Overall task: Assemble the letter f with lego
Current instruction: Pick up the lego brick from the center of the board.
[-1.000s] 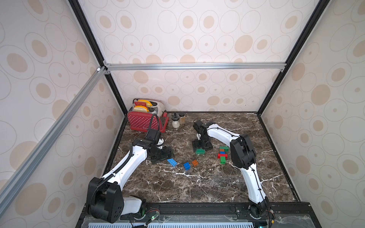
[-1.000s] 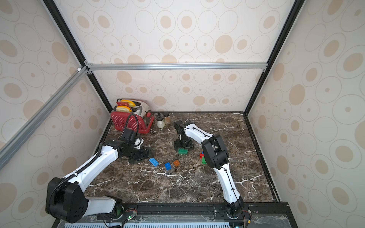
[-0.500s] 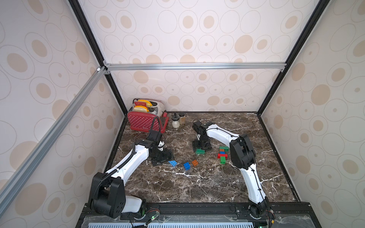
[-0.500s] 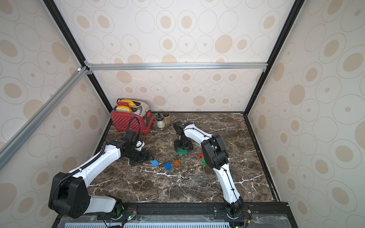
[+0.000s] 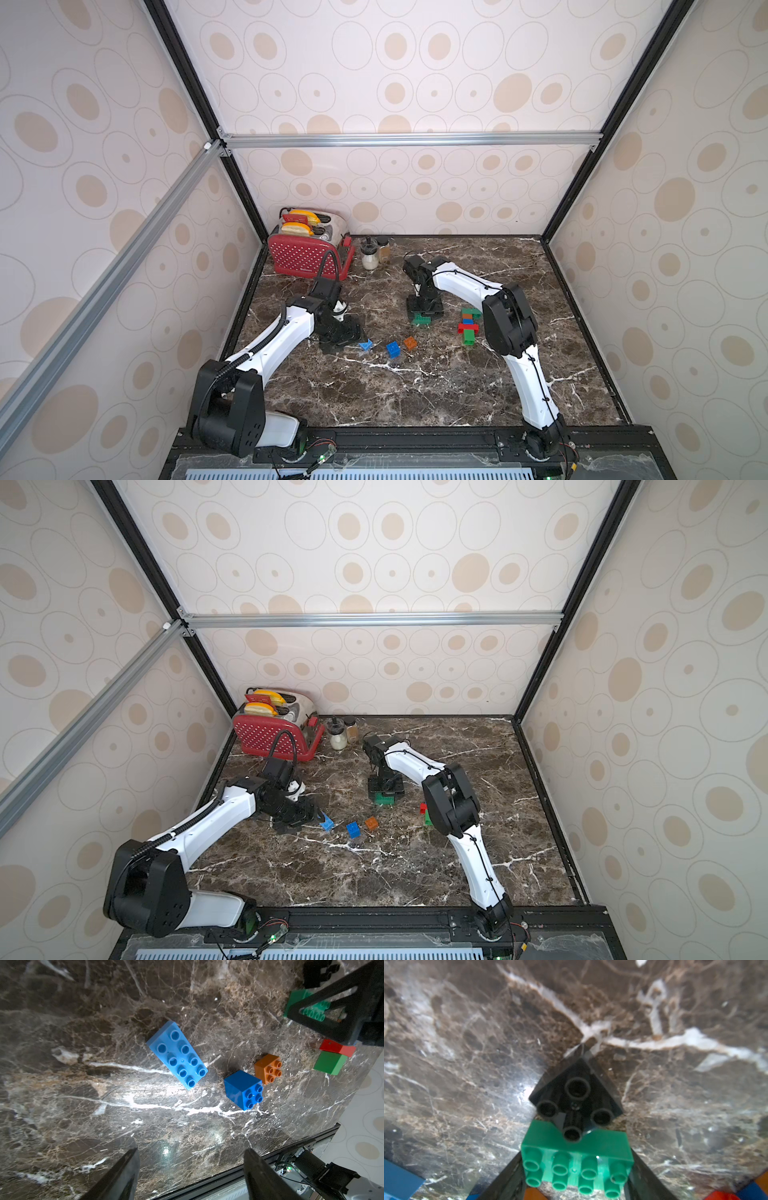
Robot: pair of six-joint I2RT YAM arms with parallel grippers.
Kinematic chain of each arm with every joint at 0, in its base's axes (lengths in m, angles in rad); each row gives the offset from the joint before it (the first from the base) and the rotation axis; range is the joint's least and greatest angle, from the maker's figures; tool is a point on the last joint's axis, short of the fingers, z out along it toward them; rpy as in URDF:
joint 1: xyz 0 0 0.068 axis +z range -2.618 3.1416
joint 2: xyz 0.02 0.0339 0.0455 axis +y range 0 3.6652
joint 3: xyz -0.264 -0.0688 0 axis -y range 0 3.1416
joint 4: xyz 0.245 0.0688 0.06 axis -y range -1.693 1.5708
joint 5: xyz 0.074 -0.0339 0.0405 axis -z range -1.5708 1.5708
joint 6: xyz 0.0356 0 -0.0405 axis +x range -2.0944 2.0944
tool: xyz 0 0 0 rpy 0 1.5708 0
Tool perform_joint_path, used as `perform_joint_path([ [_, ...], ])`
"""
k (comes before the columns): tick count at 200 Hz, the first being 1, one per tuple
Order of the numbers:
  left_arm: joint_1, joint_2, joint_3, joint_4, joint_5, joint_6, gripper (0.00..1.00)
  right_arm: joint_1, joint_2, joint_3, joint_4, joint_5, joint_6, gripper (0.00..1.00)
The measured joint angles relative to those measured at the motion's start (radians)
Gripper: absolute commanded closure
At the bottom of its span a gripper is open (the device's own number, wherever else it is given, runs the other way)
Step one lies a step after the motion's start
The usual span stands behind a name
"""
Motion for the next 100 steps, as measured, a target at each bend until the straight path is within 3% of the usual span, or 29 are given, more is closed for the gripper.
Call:
perform_joint_path([
  [64,0.000,0.000,-0.067,0.078,0.070,-0.007,0.19,0.035,-0.016,0.000,-0.031,0.034,-0.069,0.37],
  [100,0.000,0.029,-0.102,0.157,0.103,-0.023,0.21,0.093,-0.106,-0.010,-0.065,0.017,-0.116,0.37],
])
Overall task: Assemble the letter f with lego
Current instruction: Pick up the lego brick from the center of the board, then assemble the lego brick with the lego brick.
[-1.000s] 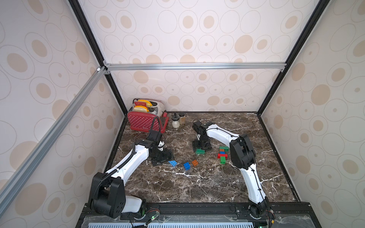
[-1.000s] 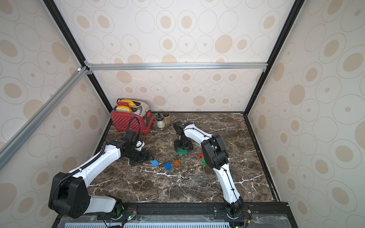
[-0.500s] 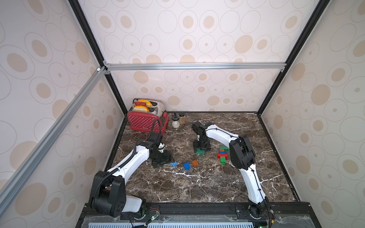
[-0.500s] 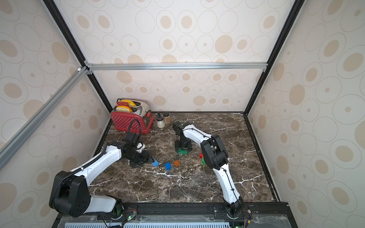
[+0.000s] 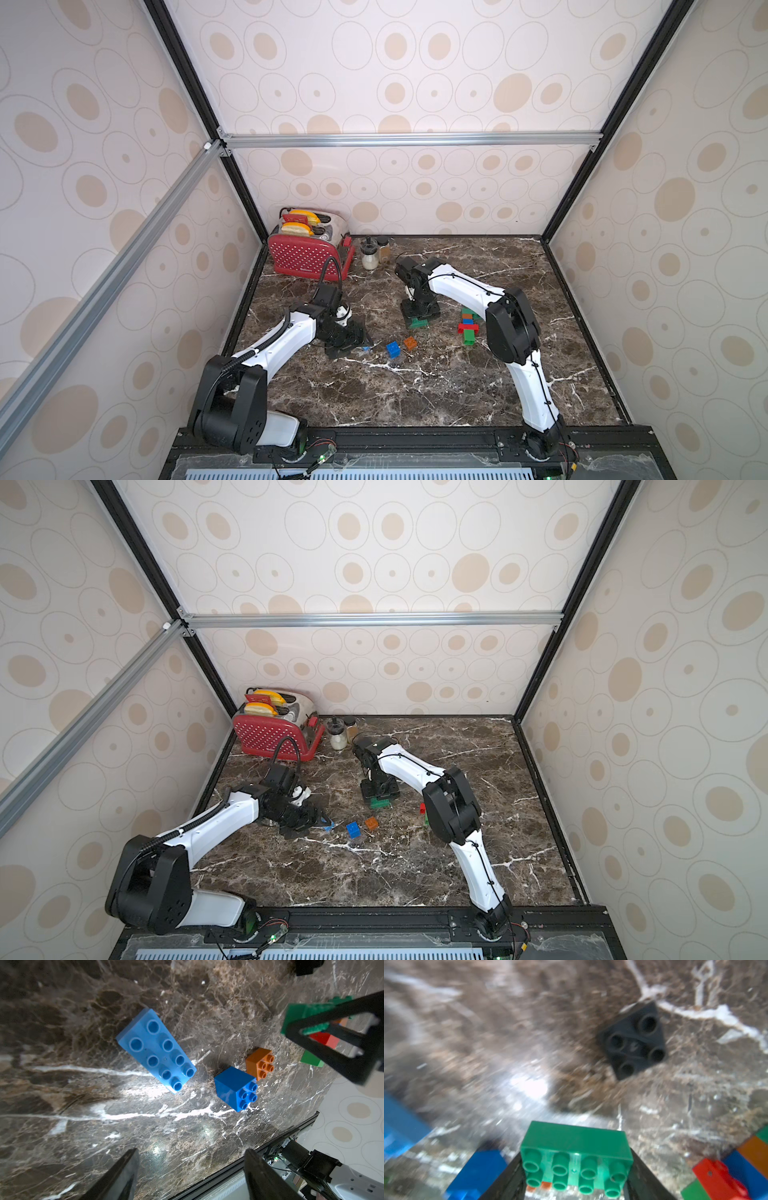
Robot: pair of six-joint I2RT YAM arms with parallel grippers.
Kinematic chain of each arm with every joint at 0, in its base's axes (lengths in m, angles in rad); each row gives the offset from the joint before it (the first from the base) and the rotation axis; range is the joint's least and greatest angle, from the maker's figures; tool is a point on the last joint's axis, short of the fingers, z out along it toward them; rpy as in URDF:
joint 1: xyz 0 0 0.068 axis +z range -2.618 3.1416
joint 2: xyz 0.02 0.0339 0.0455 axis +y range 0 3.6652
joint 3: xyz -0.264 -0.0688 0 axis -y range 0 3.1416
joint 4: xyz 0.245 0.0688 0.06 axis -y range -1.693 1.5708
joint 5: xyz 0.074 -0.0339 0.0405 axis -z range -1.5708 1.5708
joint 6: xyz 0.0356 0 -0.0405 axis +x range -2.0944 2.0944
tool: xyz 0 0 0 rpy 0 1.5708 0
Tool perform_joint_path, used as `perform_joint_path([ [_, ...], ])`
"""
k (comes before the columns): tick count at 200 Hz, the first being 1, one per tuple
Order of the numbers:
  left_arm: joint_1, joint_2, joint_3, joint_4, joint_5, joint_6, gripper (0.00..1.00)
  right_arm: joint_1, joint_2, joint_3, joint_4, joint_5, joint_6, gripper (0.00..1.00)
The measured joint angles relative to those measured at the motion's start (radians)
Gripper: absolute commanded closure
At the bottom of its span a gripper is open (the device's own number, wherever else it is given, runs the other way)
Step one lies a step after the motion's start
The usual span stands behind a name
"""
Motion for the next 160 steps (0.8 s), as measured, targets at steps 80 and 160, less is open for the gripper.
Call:
perform_joint_path([
  [80,0.121,-0.164,-0.051,0.019,0.002,-0.076,0.19,0.170,-0.129,-0.029,-0.021,-0.069,-0.023,0.37],
  [160,0.158,-0.275,-0.082,-0.149,-0.042,-0.058,0.18,0.227,-0.115,-0.082,0.002,-0.080,-0.005,0.37],
])
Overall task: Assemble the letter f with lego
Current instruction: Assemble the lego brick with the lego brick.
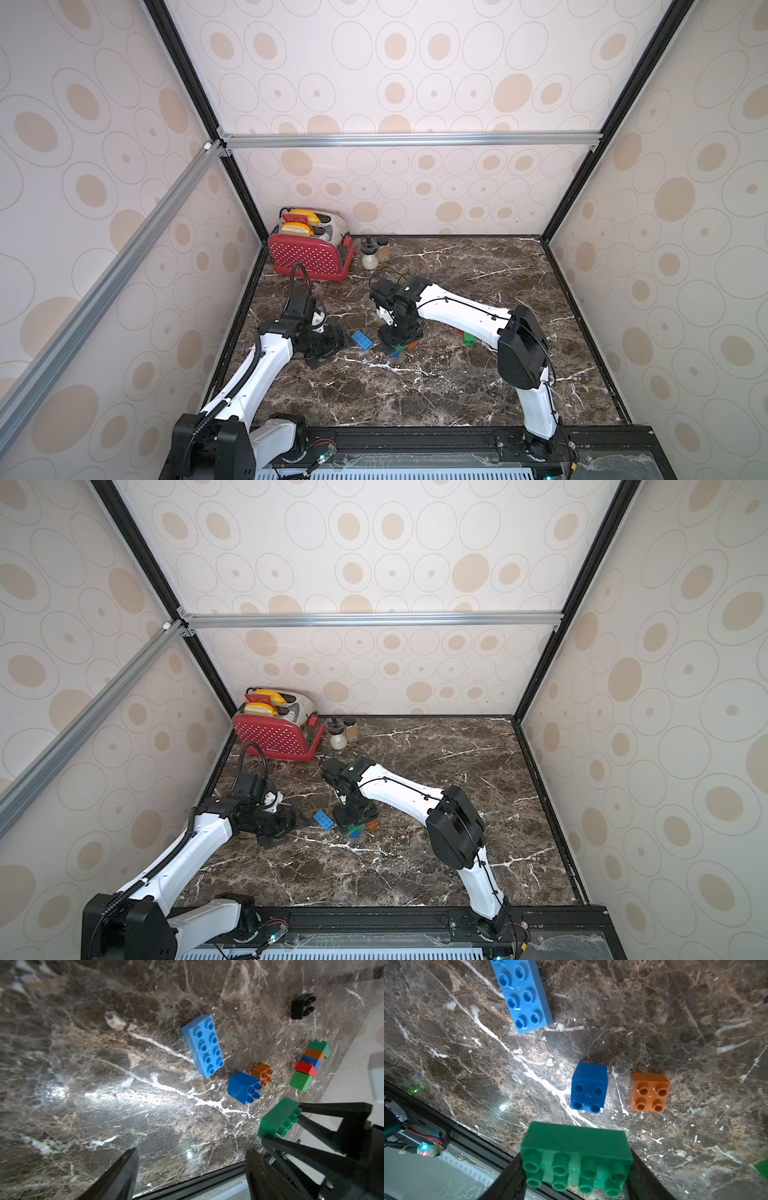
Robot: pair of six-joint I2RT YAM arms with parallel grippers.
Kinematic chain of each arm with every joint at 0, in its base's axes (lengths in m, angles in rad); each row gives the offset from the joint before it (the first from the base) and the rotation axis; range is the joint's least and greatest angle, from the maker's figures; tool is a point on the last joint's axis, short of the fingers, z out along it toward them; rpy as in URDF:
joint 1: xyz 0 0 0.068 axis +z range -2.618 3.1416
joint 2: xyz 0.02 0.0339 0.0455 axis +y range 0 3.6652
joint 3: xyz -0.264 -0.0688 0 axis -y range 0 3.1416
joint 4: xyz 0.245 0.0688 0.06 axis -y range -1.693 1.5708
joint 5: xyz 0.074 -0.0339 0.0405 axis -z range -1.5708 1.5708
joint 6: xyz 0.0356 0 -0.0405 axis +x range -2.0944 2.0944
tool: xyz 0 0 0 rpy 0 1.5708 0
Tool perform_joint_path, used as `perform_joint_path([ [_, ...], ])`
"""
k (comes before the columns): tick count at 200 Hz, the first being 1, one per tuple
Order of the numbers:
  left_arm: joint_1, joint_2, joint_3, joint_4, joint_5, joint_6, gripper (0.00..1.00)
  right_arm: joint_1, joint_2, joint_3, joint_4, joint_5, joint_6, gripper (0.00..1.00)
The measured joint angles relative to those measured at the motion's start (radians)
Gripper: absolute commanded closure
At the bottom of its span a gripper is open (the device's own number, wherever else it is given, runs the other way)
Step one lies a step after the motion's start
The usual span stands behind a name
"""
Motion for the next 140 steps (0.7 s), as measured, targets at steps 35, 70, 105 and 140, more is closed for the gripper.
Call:
perform_joint_path([
  [35,0.000,-0.005,0.000,-0.026,-0.013,0.015,0.18,0.000,0.045,0.000,0.007,0.002,0.003,0.37],
  [70,0.001,-0.004,0.000,-0.037,-0.014,0.024,0.18,0.000,0.079,0.019,0.004,0.006,0.003,0.37],
  [105,0.003,-0.004,0.000,-0.039,-0.015,0.026,0.18,0.000,0.087,0.046,0.003,0.007,0.004,0.38],
  [140,0.004,-0.004,0.000,-0.039,-0.014,0.026,0.18,0.000,0.087,0.059,-0.002,0.011,0.006,0.38],
])
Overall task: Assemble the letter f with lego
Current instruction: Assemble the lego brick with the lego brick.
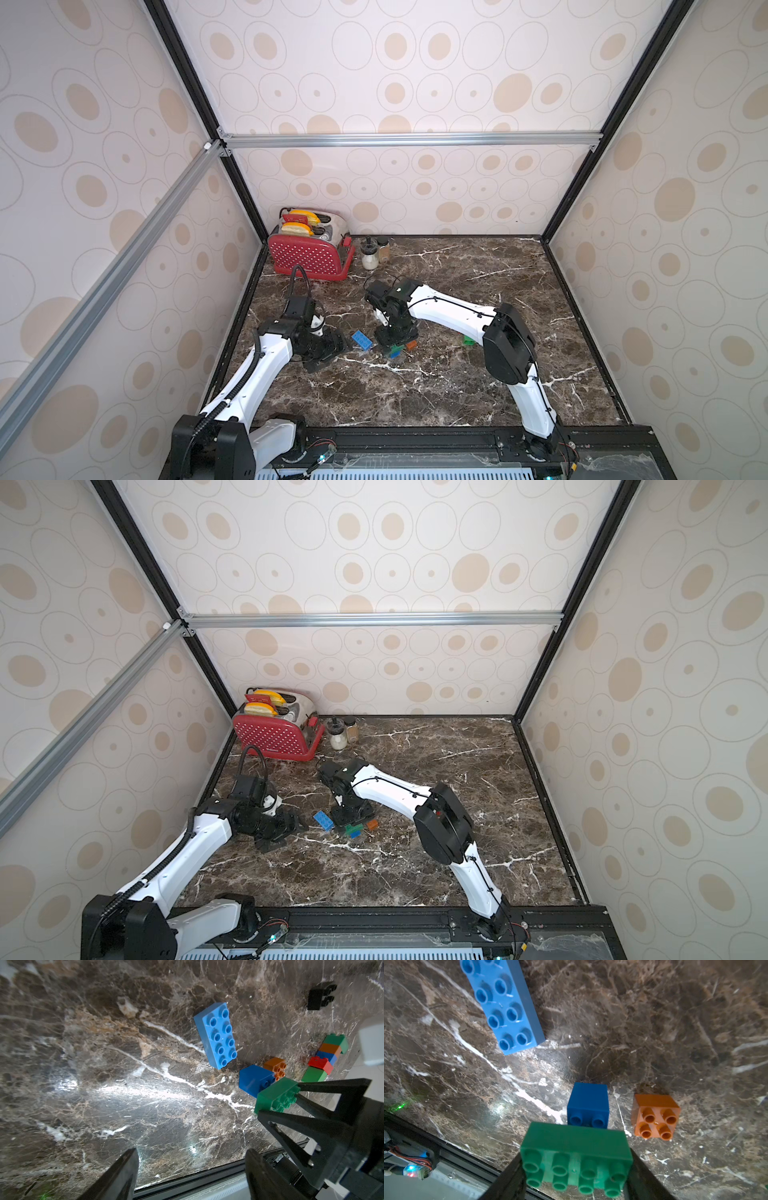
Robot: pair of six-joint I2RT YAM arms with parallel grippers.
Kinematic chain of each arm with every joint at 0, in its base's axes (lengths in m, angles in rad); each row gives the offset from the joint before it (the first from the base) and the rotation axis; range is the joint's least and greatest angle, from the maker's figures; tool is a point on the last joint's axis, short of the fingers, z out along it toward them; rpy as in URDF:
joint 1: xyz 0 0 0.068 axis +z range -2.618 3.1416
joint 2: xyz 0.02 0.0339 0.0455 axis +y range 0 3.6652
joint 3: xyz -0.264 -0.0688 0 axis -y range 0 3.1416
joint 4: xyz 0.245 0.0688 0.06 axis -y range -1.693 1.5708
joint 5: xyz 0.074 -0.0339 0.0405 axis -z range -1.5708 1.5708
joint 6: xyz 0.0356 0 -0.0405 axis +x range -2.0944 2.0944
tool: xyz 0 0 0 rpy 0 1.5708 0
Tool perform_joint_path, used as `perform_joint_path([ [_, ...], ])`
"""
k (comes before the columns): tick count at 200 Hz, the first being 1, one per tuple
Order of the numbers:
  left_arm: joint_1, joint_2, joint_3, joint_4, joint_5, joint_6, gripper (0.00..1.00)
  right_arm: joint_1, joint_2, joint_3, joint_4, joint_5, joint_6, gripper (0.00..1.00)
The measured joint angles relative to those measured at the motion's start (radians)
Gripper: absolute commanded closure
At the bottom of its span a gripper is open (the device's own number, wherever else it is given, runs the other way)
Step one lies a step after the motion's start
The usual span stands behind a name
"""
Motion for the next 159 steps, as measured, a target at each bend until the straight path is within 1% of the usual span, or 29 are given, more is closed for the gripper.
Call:
perform_joint_path([
  [159,0.002,0.000,0.000,0.000,0.001,0.004,0.19,0.000,0.032,0.024,-0.013,0.005,-0.027,0.39],
])
